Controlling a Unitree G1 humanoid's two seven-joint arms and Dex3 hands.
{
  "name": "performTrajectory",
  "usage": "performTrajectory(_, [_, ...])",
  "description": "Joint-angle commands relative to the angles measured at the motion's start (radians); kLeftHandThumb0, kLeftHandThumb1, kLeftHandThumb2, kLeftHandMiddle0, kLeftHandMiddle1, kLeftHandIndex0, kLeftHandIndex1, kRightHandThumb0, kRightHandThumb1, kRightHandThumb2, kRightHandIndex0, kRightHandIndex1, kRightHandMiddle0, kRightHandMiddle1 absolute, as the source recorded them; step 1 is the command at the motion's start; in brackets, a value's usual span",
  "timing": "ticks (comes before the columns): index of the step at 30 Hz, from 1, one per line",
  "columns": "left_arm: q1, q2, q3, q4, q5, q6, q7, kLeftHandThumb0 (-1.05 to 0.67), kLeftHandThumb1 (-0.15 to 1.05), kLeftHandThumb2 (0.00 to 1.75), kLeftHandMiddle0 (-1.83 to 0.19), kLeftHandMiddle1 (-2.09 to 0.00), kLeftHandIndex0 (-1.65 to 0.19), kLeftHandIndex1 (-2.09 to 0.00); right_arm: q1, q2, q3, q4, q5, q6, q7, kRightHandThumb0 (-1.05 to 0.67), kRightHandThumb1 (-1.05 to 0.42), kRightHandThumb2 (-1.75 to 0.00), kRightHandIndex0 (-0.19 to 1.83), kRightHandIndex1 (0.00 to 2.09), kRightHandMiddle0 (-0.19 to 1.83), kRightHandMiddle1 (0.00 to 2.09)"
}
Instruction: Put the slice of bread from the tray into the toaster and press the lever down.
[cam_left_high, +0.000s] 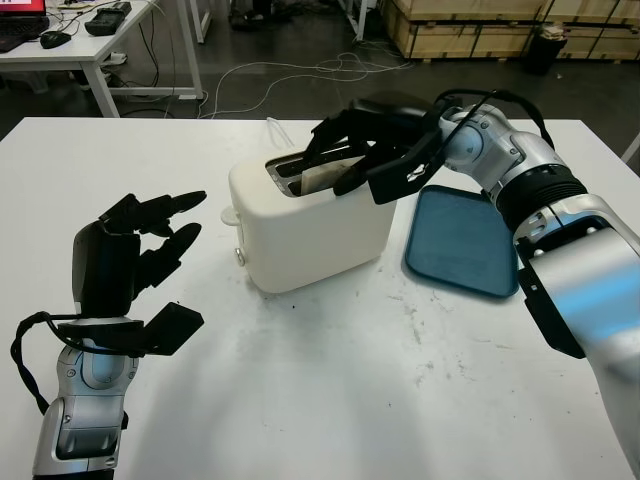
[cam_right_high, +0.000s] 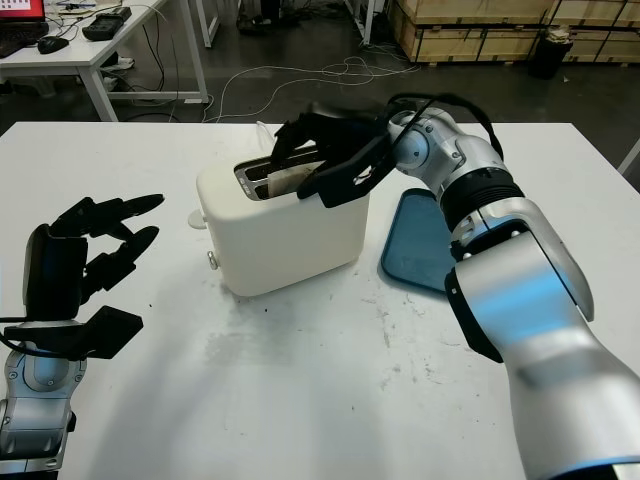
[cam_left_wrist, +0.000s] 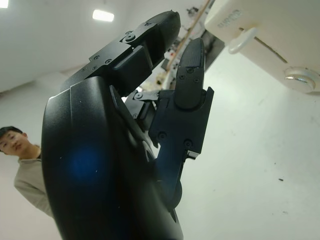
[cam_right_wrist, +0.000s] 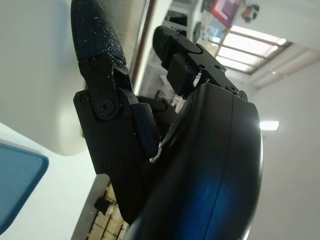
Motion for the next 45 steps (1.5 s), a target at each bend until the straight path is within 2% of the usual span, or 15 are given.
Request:
performTrajectory(1, [0.008,-0.001,-0.007,-0.006,0.006,0.007,0.006,-0.31,0.92,0.12,-0.62,-1.54,-0.98,-0.01,-0.015,-0.009,-0.022,-0.017,0.028,0.004,-0.027,-0.95,-0.92,-0.14,0.27,0.51,0.53,0.03])
performTrajectory(10, [0.011,0.003,-0.002,-0.002,-0.004,-0.001,0.001,-0.32,0.92,0.14,-0.62,-1.56,-0.97,0.0,0.036,-0.051,-0.186,-0.043,0.139,0.026,-0.22,-0.79,-0.92,-0.15,0.3,0.62,0.59,0.05])
performTrajectory(15, [0.007,0.004,-0.002,0.002,-0.007,-0.002,0.001,-0.33,0.92,0.13,-0.63,-1.55,-0.97,0.0,0.128,-0.087,-0.28,-0.037,0.227,-0.028,-0.279,-0.67,-0.92,-0.13,0.57,0.45,0.72,0.05])
performTrajectory(18, [0.004,0.006,-0.003,0.003,-0.004,-0.004,0.001,-0.32,0.92,0.13,-0.62,-1.56,-0.97,0.0,0.208,-0.115,-0.308,-0.079,0.256,-0.068,-0.293,-0.58,-0.92,-0.09,0.68,0.45,0.79,0.07])
performTrajectory(21, [-0.002,0.008,-0.004,0.008,-0.005,-0.006,0.002,-0.33,0.92,0.13,-0.63,-1.56,-0.97,0.0,0.312,-0.135,-0.341,-0.143,0.312,-0.089,-0.24,-0.54,-0.92,-0.07,0.73,0.52,0.84,0.08])
performTrajectory(25, [-0.01,0.013,-0.005,0.016,-0.009,-0.012,-0.003,-0.32,0.92,0.14,-0.63,-1.55,-0.97,0.0,0.519,-0.146,-0.377,-0.302,0.39,-0.065,-0.164,-0.5,-0.92,-0.09,0.77,0.59,0.86,0.08])
performTrajectory(28, [-0.017,0.018,-0.005,0.017,-0.009,-0.009,-0.007,-0.32,0.92,0.14,-0.63,-1.56,-0.97,0.0,0.691,-0.124,-0.409,-0.456,0.456,-0.014,-0.141,-0.5,-0.92,-0.11,0.81,0.56,0.88,0.06])
performTrajectory(32, [-0.028,0.026,-0.005,0.028,-0.006,-0.015,-0.003,-0.32,0.92,0.13,-0.65,-1.58,-0.97,0.0,0.874,-0.043,-0.473,-0.632,0.641,0.069,-0.081,-0.47,-0.92,-0.09,0.86,0.53,0.91,0.05])
performTrajectory(35, [-0.033,0.029,-0.007,0.03,-0.009,-0.016,-0.003,-0.32,0.92,0.13,-0.66,-1.6,-0.98,-0.01,0.978,0.024,-0.507,-0.728,0.722,0.092,-0.083,-0.48,-0.92,-0.09,0.92,0.48,0.96,0.04])
performTrajectory(40, [-0.038,0.028,-0.004,0.023,-0.005,-0.006,0.0,-0.32,0.92,0.1,-0.64,-1.74,-0.99,-0.01,1.064,0.101,-0.547,-0.794,0.716,0.087,-0.141,-0.46,-0.92,-0.11,1.0,0.38,0.99,0.02])
performTrajectory(45, [-0.048,0.035,0.005,0.036,-0.014,-0.032,0.01,-0.33,0.92,0.08,-0.68,-1.75,-1.01,-0.02,1.084,0.122,-0.558,-0.78,0.644,0.064,-0.203,-0.48,-0.92,-0.13,1.05,0.38,1.01,0.02])
